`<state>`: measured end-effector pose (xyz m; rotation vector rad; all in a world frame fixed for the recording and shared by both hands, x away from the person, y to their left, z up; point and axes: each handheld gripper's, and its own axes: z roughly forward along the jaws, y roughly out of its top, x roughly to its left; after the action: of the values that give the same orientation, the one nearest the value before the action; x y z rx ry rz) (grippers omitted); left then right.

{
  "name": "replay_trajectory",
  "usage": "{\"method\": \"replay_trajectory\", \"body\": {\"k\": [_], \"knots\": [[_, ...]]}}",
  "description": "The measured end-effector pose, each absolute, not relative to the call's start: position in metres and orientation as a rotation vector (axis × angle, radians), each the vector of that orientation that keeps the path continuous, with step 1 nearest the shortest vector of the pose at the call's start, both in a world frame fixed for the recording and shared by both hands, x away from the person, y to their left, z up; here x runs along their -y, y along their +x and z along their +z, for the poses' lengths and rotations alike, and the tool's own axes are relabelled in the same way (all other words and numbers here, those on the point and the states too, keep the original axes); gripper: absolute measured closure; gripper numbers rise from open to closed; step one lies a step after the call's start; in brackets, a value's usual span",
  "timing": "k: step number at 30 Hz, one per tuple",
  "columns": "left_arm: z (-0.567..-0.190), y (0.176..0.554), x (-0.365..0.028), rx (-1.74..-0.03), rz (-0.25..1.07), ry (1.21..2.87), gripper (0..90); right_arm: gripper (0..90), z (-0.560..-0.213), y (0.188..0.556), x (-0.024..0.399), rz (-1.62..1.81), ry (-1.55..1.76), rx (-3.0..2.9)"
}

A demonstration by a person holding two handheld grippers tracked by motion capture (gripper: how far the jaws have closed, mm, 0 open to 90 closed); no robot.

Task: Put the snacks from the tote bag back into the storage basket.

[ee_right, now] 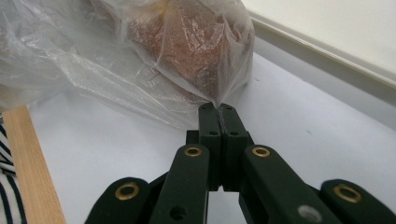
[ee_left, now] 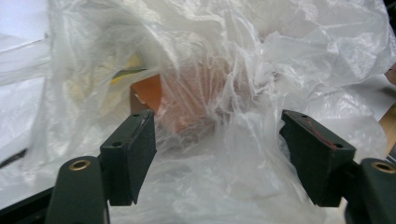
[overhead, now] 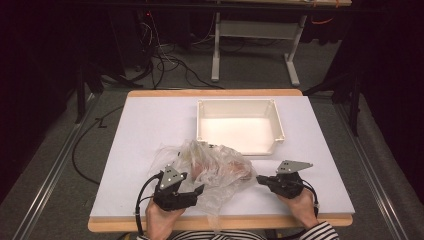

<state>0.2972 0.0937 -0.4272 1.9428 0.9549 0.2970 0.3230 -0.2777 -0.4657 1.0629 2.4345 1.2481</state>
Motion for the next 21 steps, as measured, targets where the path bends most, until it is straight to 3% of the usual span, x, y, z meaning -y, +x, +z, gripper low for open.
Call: {"method": "replay_trajectory", "body": {"k": [21], "knots": [[-0.439,0.307,-0.120,-1.058,0.349,1.905,30.6,90.0,-0.469,0.322,0.307,1.215,1.169,-2.358]]}}
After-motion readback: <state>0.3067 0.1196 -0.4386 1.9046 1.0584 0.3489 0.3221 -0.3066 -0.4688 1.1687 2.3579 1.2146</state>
